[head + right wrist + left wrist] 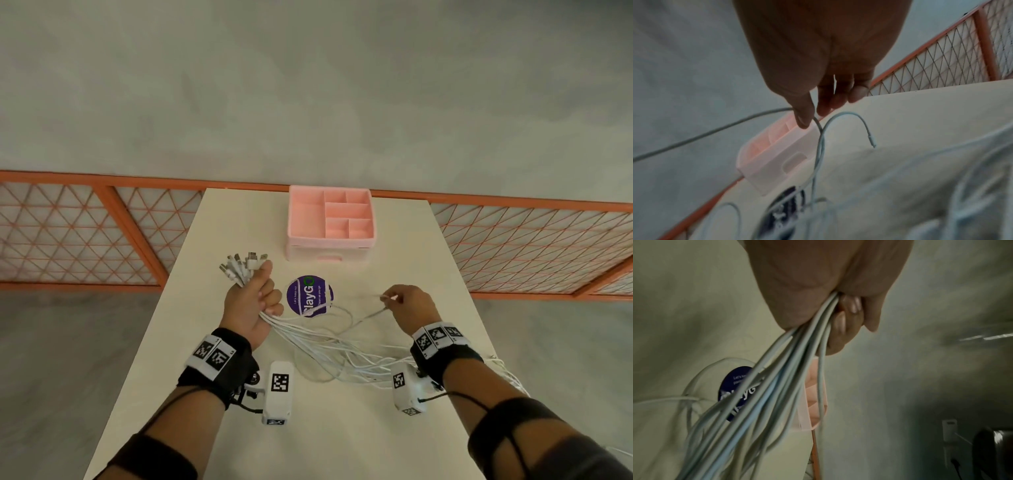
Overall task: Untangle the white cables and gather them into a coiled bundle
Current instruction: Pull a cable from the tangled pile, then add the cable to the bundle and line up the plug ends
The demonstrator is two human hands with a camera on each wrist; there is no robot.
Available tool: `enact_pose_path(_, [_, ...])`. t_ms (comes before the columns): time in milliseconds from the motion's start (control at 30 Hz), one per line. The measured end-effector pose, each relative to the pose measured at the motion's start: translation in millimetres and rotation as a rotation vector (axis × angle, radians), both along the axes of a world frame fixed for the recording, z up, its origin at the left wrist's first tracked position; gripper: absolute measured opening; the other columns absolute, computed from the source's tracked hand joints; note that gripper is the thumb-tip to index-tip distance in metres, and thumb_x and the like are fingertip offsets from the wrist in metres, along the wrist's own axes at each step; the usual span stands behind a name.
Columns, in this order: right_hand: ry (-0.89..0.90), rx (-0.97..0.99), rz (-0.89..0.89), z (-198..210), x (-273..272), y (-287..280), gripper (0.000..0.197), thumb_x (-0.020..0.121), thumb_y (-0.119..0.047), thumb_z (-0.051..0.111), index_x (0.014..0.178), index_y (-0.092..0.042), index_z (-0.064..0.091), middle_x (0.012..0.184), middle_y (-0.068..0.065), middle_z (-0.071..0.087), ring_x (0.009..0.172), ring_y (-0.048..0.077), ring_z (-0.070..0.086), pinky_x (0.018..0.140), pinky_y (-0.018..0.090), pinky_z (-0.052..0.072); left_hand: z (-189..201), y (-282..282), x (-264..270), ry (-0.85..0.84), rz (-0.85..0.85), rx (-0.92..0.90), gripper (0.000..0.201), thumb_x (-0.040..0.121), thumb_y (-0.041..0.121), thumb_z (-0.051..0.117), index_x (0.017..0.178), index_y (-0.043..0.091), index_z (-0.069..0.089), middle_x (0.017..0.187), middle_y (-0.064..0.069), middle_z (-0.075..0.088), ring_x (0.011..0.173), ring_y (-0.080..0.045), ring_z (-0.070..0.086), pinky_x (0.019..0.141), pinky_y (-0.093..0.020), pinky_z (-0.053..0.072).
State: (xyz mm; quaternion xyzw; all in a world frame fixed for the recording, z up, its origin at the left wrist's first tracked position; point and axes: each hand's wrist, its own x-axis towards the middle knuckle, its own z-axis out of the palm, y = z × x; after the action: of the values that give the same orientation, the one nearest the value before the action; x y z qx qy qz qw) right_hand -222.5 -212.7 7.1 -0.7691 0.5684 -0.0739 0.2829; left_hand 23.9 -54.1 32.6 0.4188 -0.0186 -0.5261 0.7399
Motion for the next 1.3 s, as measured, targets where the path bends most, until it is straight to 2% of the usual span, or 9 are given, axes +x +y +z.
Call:
enact_pose_path(200, [-0.825, 0.409, -0.042, 63.2, 47.1, 23.8, 0.029, 0.092, 0.009, 0.040, 0.095, 0.007, 0.069, 0.075, 0.016, 0.068, 0.064, 0.028, 0.060, 0.057, 0.028, 0.050, 16.4, -10.9, -16.0, -0.221, -0.028, 0.002, 0.016, 0.094, 0.007, 0.063, 0.080, 0.013, 0.056, 0.054, 0.003, 0.040, 0.038, -0.006, 0.029, 0.038, -0.019, 0.027])
enact_pose_path(333, [-0.825, 0.442, 0.146, 85.3, 68.5, 38.2, 0.018, 0.095, -0.005, 0.060, 0.091, 0.010, 0.070, 0.074, 0.017, 0.068, 0.063, 0.026, 0.060, 0.059, 0.029, 0.050, 29.3, -20.3, -19.3, -0.293, 0.007, -0.047, 0.014, 0.094, 0.018, 0.066, 0.082, 0.013, 0.071, 0.088, -0.010, 0.068, 0.042, -0.008, 0.031, 0.040, -0.020, 0.030])
enact_pose_path(433, [-0.814, 0.471, 0.259, 88.4, 76.9, 46.8, 0.011, 0.093, 0.006, 0.058, 0.096, 0.005, 0.068, 0.076, 0.015, 0.069, 0.065, 0.021, 0.065, 0.064, 0.028, 0.056, 29.6, -25.2, -21.4, -0.404, -0.078, -0.054, 0.016, 0.088, 0.025, 0.072, 0.090, 0.011, 0.079, 0.100, -0.013, 0.053, 0.045, -0.010, 0.029, 0.043, -0.023, 0.030])
enact_pose_path(600, [-0.919, 0.392, 0.183, 93.2, 81.9, 45.4, 0.019, 0.091, 0.015, 0.051, 0.099, 0.001, 0.062, 0.077, 0.018, 0.070, 0.062, 0.022, 0.067, 0.061, 0.028, 0.056, 15.6, -24.7, -29.4, -0.480, -0.132, -0.001, 0.048, 0.075, 0.024, 0.080, 0.102, -0.013, 0.066, 0.076, -0.019, 0.049, 0.042, -0.011, 0.028, 0.044, -0.023, 0.023])
enact_pose_path(733, [-0.979, 0.330, 0.144, 99.2, 82.8, 42.7, 0.021, 0.092, 0.015, 0.051, 0.098, -0.003, 0.061, 0.078, 0.019, 0.069, 0.060, 0.022, 0.063, 0.059, 0.028, 0.053, 4.6, -22.0, -31.4, -0.555, -0.139, 0.051, 0.036, 0.079, 0.014, 0.080, 0.102, -0.010, 0.068, 0.087, -0.029, 0.066, 0.037, -0.011, 0.033, 0.041, -0.020, 0.027])
enact_pose_path(900, [-1.244, 0.227, 0.009, 110.3, 82.6, 34.0, 0.028, 0.090, 0.016, 0.046, 0.098, -0.006, 0.061, 0.071, 0.013, 0.067, 0.058, 0.020, 0.056, 0.057, 0.028, 0.048, -1.2, -21.8, -23.2, -0.719, -0.214, 0.186, 0.015, 0.082, 0.002, 0.078, 0.096, 0.000, 0.073, 0.058, 0.002, 0.066, 0.037, 0.000, 0.048, 0.039, -0.015, 0.036])
enact_pose_path(1000, [-1.398, 0.181, -0.106, 122.5, 74.5, 21.1, 0.036, 0.087, 0.020, 0.040, 0.102, -0.006, 0.059, 0.070, 0.017, 0.061, 0.057, 0.021, 0.053, 0.053, 0.027, 0.045, -18.4, -12.0, -15.6, -0.718, -0.194, 0.261, 0.016, 0.081, 0.005, 0.079, 0.096, 0.003, 0.075, 0.074, -0.017, 0.071, 0.037, -0.004, 0.044, 0.040, -0.020, 0.036])
enact_pose_path(1100, [-1.227, 0.097, -0.210, 112.7, 64.1, 13.0, 0.039, 0.085, 0.017, 0.038, 0.099, -0.009, 0.063, 0.070, 0.015, 0.060, 0.054, 0.018, 0.050, 0.051, 0.025, 0.042, -21.5, -10.7, -11.1, -0.643, -0.120, 0.279, 0.010, 0.080, 0.005, 0.080, 0.088, 0.007, 0.074, 0.064, -0.007, 0.065, 0.039, -0.007, 0.042, 0.039, -0.020, 0.034])
enact_pose_path(1300, [0.169, -0.045, 0.114, 76.3, 58.8, 18.9, 0.056, 0.086, 0.001, 0.044, 0.139, -0.014, 0.049, 0.139, 0.012, 0.049, 0.123, 0.032, 0.051, 0.099, 0.039, 0.047, -6.9, -19.6, -13.2, -0.660, -0.100, 0.255, 0.018, 0.078, -0.002, 0.079, 0.089, 0.010, 0.072, 0.053, 0.007, 0.063, 0.036, -0.003, 0.046, 0.039, -0.015, 0.035])
